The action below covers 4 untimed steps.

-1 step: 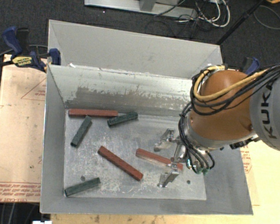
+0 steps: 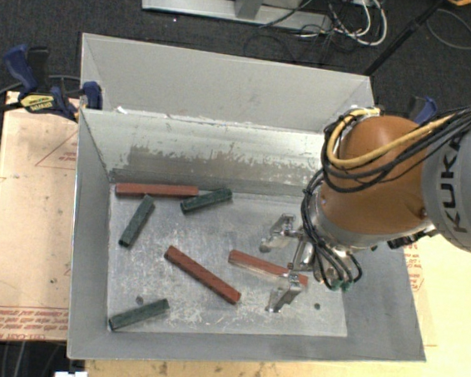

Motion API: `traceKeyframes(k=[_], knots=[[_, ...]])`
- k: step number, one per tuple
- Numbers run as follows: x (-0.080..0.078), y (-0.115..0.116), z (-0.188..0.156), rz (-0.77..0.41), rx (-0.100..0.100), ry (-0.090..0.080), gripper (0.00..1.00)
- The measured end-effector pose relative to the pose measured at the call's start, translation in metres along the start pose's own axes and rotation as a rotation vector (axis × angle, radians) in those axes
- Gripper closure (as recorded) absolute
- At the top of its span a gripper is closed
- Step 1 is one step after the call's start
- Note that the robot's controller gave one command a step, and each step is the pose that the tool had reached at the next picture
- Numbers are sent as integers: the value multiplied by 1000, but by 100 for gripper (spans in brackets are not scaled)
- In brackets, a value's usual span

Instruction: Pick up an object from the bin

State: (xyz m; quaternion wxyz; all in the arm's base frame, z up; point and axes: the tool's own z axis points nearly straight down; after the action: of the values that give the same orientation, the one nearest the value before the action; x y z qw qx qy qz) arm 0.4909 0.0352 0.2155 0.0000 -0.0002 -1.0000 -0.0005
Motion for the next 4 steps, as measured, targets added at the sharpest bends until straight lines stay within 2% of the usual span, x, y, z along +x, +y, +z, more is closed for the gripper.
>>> traceKeyframes(k=[1,2,3,4], knots=[[-7,49,78,-12,-1,-5,0],[-16,61,142,161,-2,-5,0],[-17,83,141,134,2,-12,0],[-18,66,139,159,-6,-8,0]])
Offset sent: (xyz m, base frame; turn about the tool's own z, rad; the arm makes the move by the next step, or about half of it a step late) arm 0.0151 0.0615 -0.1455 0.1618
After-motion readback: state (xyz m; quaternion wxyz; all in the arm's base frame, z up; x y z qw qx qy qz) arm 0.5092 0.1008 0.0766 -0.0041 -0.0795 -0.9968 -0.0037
